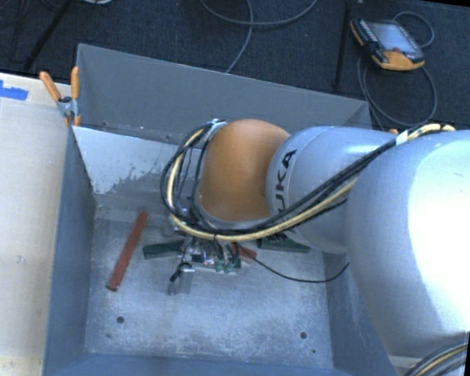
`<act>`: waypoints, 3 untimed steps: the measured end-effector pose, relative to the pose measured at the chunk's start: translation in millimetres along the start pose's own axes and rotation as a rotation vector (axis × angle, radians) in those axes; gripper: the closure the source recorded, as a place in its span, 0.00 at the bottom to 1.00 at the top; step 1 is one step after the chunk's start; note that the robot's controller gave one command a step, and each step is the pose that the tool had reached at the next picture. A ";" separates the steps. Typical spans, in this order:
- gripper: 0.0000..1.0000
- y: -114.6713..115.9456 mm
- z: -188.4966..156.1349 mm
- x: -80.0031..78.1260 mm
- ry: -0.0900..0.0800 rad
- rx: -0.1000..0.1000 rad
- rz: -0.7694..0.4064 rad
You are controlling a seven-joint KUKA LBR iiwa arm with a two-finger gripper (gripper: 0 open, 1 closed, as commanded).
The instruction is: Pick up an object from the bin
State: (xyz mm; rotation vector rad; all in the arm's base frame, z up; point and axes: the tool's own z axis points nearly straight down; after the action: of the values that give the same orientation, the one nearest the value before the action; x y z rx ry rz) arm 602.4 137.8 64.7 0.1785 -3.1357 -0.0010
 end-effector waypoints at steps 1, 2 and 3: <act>0.00 -0.9 0.0 -0.2 0.000 0.000 0.004; 0.00 -1.5 0.0 -0.4 0.000 0.000 0.006; 0.00 -2.1 0.1 -0.5 0.000 -0.001 0.010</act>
Offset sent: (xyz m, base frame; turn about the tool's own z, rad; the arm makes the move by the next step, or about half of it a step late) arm 0.0000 0.0000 0.0000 0.0000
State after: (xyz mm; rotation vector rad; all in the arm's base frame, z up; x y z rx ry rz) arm 603.1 135.8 64.6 0.1634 -3.1367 -0.0020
